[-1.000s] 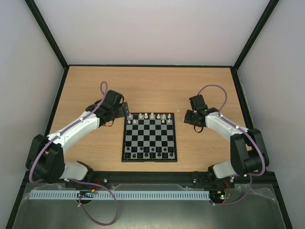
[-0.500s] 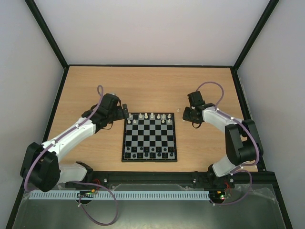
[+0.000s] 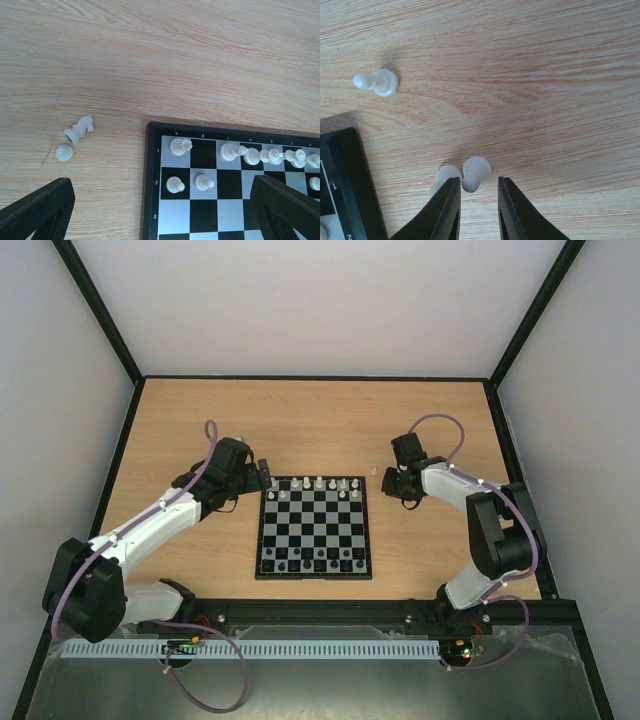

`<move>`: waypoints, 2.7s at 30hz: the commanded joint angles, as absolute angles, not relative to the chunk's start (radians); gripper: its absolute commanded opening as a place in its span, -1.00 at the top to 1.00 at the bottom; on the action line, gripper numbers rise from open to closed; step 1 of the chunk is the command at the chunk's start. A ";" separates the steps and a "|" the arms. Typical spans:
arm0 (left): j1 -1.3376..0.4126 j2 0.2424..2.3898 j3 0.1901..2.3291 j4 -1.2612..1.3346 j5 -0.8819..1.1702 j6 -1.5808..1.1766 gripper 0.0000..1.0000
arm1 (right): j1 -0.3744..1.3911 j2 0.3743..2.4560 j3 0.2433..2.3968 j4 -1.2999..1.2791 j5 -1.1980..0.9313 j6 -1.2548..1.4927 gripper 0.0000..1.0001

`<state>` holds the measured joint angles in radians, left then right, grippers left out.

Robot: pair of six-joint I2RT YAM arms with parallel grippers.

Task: Set up the chess pieces on the board
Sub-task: Pick up the chess piece at the center of the board, then place the chess piece on the chessboard.

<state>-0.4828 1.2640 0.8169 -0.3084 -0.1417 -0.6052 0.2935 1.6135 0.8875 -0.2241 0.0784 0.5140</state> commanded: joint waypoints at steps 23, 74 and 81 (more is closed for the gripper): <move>-0.476 1.274 0.797 -0.285 -0.133 -0.601 -0.99 | 0.336 1.462 0.950 -0.370 0.127 0.477 0.92; -0.443 1.198 0.756 -0.304 -0.144 -0.614 -0.99 | 0.774 1.901 1.340 -0.545 0.210 0.486 0.92; -0.442 1.199 0.755 -0.303 -0.141 -0.613 -0.99 | 0.775 1.894 1.339 -0.547 0.212 0.488 0.82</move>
